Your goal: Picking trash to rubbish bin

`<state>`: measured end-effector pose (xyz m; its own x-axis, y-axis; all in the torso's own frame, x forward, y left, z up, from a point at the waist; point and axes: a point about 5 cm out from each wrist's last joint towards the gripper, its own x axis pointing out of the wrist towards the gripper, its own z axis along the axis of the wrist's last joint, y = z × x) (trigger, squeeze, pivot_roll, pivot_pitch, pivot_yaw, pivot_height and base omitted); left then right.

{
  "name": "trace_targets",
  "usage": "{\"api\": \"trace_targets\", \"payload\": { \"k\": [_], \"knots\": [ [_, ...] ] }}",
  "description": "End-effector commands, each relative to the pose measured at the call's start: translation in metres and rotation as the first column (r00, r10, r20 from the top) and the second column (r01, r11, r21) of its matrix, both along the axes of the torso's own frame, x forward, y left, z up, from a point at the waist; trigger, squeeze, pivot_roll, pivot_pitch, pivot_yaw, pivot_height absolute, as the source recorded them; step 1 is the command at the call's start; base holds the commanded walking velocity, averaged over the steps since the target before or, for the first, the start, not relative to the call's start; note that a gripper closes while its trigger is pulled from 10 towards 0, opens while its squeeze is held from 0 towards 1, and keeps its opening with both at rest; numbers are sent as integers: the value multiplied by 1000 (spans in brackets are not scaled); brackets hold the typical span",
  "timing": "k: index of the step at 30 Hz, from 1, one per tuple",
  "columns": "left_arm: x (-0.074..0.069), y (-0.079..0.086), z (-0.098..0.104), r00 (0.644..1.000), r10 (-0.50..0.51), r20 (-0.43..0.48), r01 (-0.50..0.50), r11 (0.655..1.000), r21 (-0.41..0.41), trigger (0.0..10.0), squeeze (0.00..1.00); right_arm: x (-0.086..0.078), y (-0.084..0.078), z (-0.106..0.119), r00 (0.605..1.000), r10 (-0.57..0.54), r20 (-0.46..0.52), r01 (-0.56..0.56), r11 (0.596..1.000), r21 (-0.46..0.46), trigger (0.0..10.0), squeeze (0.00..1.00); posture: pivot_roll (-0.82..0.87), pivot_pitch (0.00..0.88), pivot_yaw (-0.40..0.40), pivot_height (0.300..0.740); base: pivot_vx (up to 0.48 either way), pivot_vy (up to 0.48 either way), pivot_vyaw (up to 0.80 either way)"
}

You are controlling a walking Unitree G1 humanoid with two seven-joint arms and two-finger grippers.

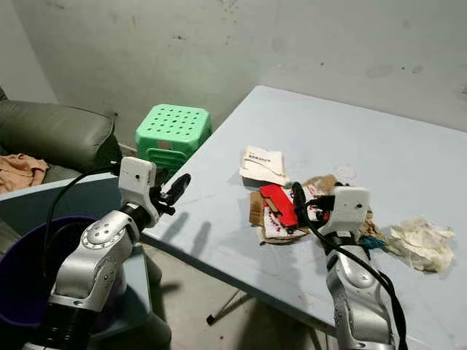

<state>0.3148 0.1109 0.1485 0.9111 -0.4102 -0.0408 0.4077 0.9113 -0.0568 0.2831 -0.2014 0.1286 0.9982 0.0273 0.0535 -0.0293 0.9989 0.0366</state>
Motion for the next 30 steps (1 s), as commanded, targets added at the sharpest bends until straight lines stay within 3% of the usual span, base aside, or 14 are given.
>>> {"api": "trace_targets", "payload": {
  "k": [1, 6, 10, 11, 13, 15, 18, 30],
  "knots": [
    [0, 1, 1, 1000, 4, 13, -4, 1000, -2, 10000, 0, -1, -2, 1, 1000, -2, 0, 2, 1000, -2, 10000, 0, 27, 60, -34, 740, 0, 0, -681],
    [0, 2, 3, 999, 4, 36, -4, 1000, -5, 10000, 0, -1, -2, 2, 1000, -2, 4, 2, 1000, -6, 10000, 0, 26, 60, -34, 740, 0, 0, -677],
    [0, 3, 4, 999, 6, 47, -6, 1000, -2, 10000, 0, -1, -2, 2, 1000, 1, 2, -1, 1000, -5, 10000, 0, 26, 59, -37, 740, 0, -480, -681],
    [0, 3, 5, 1000, 13, 23, -12, 998, -58, 10000, 0, -1, -3, 2, 1000, -1, 1, 1, 1000, -3, 10000, 0, 26, 60, -37, 740, 0, -311, -669],
    [2, 5, 3, 999, 50, -16, -51, 995, -86, 10000, 0, -1, -3, 2, 1000, -5, 0, 5, 1000, -6, 10000, 0, 28, 59, -38, 740, 0, 0, 0],
    [2, 0, -2, 999, 26, -24, -26, 1000, 8, 10000, 0, -1, -4, 1, 1000, -16, -2, 16, 1000, -17, 10000, 0, 29, 59, -40, 740, 0, 0, 0],
    [2, 1, -4, 998, 36, -52, -38, 999, -35, 10000, 0, 0, -4, 1, 1000, -18, -5, 18, 1000, -13, 10000, 0, 30, 57, -40, 740, 0, 0, 0],
    [3, -6, -14, 992, 9, -122, -17, 998, -60, 10000, 0, 3, -5, 5, 1000, -27, -7, 27, 1000, -16, 10000, 0, 28, 48, -46, 740, 0, 0, 0]
  ]
}}
